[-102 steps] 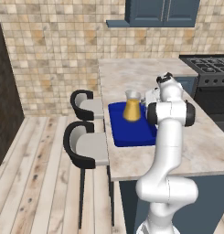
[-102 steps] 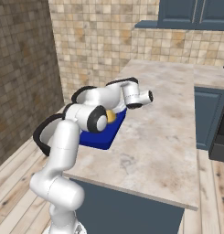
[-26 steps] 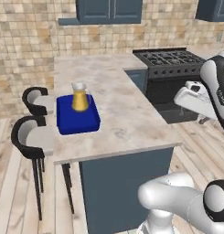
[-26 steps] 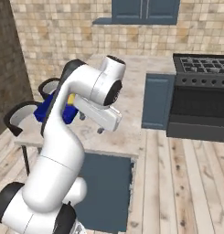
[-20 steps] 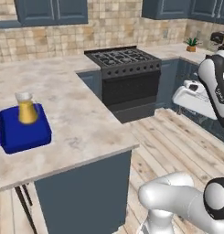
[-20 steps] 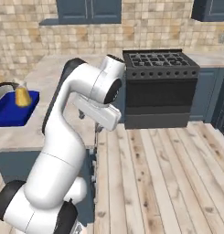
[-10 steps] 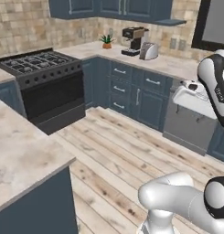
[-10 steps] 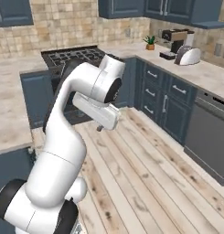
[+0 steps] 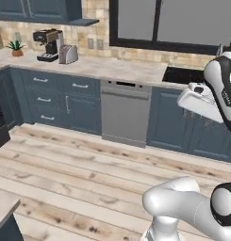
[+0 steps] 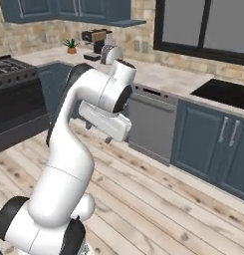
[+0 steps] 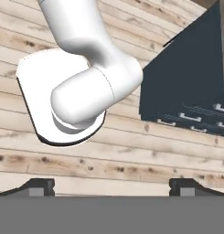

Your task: There is a tray on the dining counter. Grab the cup, mug, and pitcher and place them on the tray. The pitcher may be placed next to the tray if it cannot fit the tray.

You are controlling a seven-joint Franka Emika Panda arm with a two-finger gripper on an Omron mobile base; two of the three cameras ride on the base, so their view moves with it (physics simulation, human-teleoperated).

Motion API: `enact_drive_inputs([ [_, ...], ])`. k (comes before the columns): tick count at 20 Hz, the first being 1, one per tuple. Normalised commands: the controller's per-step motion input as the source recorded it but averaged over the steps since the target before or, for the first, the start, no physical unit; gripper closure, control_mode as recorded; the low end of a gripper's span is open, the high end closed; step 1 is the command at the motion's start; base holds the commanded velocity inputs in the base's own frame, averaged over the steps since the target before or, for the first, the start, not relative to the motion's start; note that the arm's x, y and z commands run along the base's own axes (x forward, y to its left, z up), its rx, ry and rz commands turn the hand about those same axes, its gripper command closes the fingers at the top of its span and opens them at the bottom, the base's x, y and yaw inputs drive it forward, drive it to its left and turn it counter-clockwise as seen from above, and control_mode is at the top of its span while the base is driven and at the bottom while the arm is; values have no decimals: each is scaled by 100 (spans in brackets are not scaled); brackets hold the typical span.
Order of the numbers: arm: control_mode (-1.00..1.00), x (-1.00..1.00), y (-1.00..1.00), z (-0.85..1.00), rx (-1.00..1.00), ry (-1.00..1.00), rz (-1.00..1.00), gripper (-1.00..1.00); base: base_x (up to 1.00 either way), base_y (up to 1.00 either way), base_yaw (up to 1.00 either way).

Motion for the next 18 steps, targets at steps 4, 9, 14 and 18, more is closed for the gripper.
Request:
enact_drive_inputs([
  [4,100,0,0,0,0,0,0,-100,0,-18,-65],
  [9,100,0,0,0,0,0,0,-100,2,-3,-61],
  [14,100,0,0,0,0,0,0,-100,12,0,-57],
  [18,100,0,0,0,0,0,0,-100,33,0,-52],
])
